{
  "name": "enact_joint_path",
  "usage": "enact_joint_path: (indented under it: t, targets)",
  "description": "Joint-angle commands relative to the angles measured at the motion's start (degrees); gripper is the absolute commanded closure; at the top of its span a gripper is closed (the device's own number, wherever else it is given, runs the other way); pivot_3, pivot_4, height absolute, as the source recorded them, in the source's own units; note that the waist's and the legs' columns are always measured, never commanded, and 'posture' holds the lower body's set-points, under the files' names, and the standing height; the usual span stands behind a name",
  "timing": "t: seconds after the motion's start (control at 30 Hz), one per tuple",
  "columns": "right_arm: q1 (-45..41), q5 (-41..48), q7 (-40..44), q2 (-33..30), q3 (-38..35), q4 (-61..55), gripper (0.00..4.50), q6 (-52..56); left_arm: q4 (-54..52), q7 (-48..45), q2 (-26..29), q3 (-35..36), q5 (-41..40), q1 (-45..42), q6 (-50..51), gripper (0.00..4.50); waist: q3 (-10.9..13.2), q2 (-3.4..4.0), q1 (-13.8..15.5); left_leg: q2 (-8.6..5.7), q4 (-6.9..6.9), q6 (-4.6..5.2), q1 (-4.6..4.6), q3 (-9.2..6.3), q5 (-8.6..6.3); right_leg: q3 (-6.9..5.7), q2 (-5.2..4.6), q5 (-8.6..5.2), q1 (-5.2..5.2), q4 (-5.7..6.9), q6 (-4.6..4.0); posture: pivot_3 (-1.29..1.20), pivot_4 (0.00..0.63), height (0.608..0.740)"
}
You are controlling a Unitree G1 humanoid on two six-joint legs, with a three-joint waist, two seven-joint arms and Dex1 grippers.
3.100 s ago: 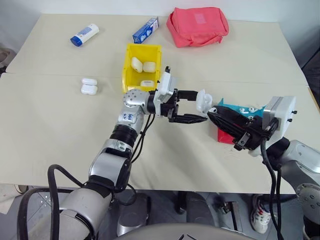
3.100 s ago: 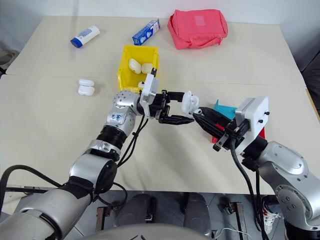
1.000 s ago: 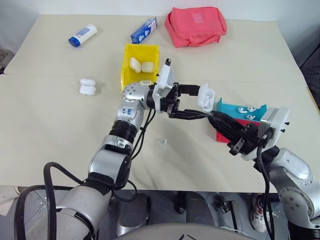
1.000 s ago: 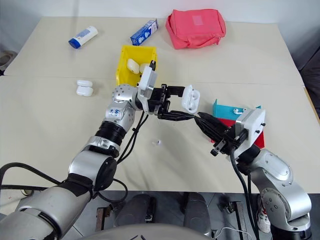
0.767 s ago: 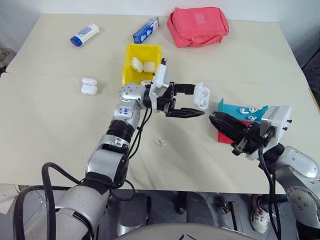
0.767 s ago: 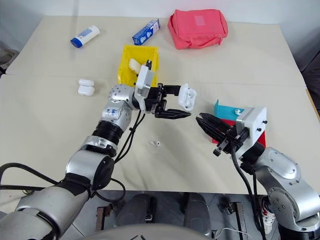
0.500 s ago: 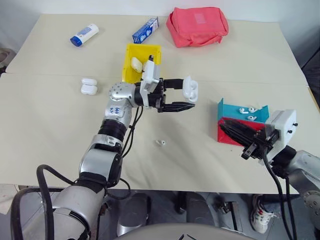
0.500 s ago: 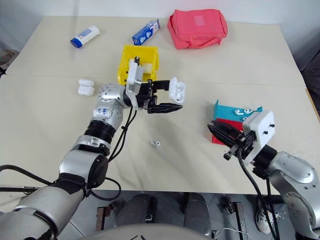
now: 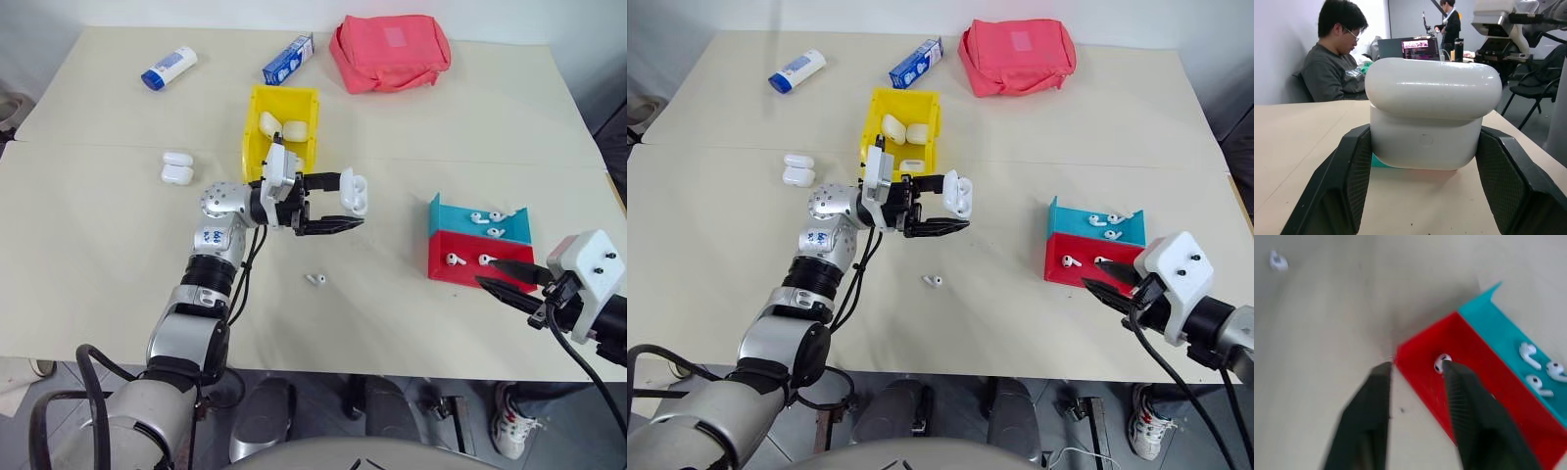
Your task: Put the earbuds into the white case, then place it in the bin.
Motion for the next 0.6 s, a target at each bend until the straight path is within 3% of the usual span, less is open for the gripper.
enact_joint_path:
  t: [0.03,0.33,0.47,0.6]
  targets:
    - [0.73,-3.40,3.05,-2.60,-3.64,0.71,2.30,-0.36,-3.52,0.46,-0.12,-0.61,-0.81,0.40,-0.01,1.70,0.00,0.00,0.15,0.01,0.00,-0.01,0.00,-0.01,0.00,-0.01,0.01,0.00,0.00,0.00,0.00,0.00,0.150,0.740]
    - [3.96,-13.18,10.21,-5.69,-5.33,3.77,2.30,-4.28,-8.85,-1.59,1.06,-2.85,-1.49,3.41,1.74,1.70,0.01,-0.01,0.62,-0.01,0.00,-0.03,-0.01,0.00,0.01,-0.02,0.01,0.00,0.00,-0.01,0.00,0.00,0.150,0.740]
    - [2.91,-10.66,12.32,-6.18,-6.93,5.07,2.30,2.92,-11.52,-2.08,1.25,-3.58,-1.75,5.00,2.94,1.70,0.01,-0.01,0.66,0.00,0.00,-0.05,0.02,-0.01,0.02,-0.01,0.01,0.01,0.02,-0.01,0.00,0.00,0.150,0.740]
    - [1.42,-12.08,13.33,-6.21,-6.30,4.61,1.37,1.88,-12.19,-1.38,0.69,-3.94,-1.72,5.43,3.13,1.70,0.01,-0.01,0.63,0.01,0.00,-0.08,0.02,-0.05,0.03,-0.02,0.01,0.01,0.02,-0.01,-0.02,0.00,0.150,0.740]
